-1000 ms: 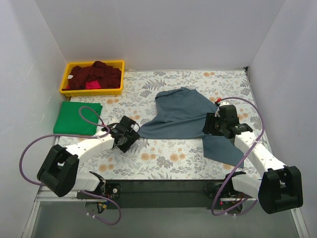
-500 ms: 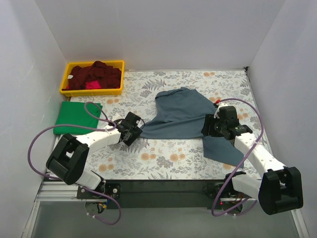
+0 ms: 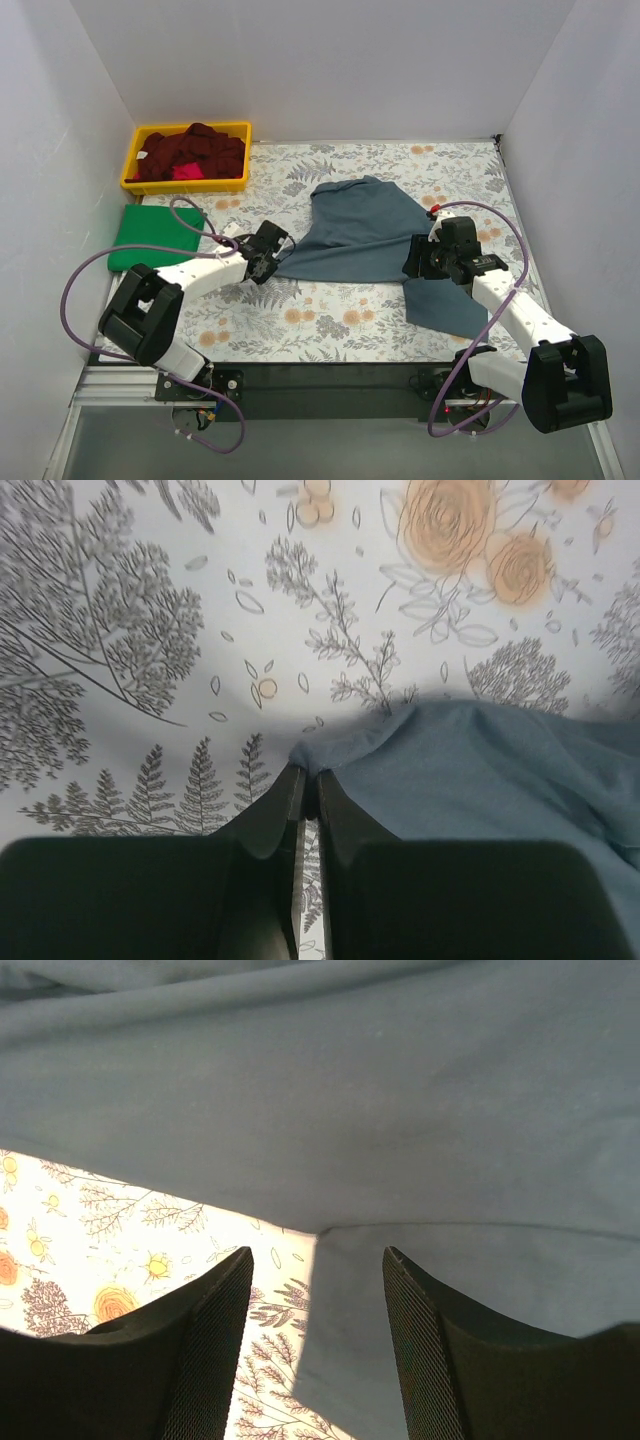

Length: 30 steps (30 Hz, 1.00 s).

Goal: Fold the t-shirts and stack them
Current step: Flatten the tshirt out

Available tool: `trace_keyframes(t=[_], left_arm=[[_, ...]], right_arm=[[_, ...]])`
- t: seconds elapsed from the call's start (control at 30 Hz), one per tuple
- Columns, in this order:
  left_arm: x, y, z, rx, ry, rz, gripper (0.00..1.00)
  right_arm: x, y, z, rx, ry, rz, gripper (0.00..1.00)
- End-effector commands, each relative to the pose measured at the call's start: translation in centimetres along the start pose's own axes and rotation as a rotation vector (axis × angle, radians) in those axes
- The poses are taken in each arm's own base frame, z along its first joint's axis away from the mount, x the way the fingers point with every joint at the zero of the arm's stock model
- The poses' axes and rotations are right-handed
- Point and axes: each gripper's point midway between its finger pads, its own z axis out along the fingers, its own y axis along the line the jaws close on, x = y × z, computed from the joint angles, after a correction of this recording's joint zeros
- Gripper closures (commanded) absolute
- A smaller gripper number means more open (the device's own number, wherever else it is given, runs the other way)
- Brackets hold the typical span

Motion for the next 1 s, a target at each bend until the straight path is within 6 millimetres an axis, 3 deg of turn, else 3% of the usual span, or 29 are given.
trace_keyframes(t=[0.0,0.07,0.1,0.17,0.2,0.33,0.47,0.57,0.67,0.77,0.97], left_arm=[[-5.8,-2.1,-1.9,0.009,-0.202,-0.291,1.0],[-9.0,-3.3,-3.8,0.045,-0.307,-0.162,1.0],[-9.7,-3.4,-4.2,0.055,-0.336,-0.078,1.0],[-11.4,-5.8,-5.8,0.131,-0.386,0.033,1.0],[-11.7,-5.6,-6.2,0.123,-0.402,0.128,1.0],[-11.0,-4.5,-6.7,0.121,-0.36,0.204,1.0],[-9.5,-2.5,-6.2,0.135,-0.319,0.264,1.0],[-9.5,-1.5,-6.0,0.128,-0.337,0.311,1.0],[-9.9,-1.4,-6.3,0.138,-0.352,0.346,1.0],[-10.4,-2.1,-7.1,0.166,-0.351,0.376,1.0],[-11.6,-3.1,-8.1,0.187,-0.388,0.418,1.0]], right_arm=[[-0.5,-0.1,0.3,0.006,-0.023,-0.021,0.39],[-0.5,-0.3,0.3,0.018,-0.019,-0.016,0.39],[-0.4,-0.3,0.3,0.018,-0.015,-0.018,0.39],[-0.1,-0.5,0.6,0.028,0.002,-0.012,0.39],[0.0,-0.6,0.6,0.031,0.01,-0.007,0.39],[1.7,-1.9,0.6,0.108,0.072,0.027,0.38],[2.7,-4.7,-0.4,0.273,0.091,0.057,0.36],[3.3,-6.1,-1.2,0.366,0.115,0.078,0.33],[3.5,-7.7,-1.9,0.438,0.105,0.126,0.29],[3.2,-9.0,-2.6,0.479,0.073,0.182,0.3],[4.5,-11.2,-3.3,0.523,0.11,0.294,0.33]])
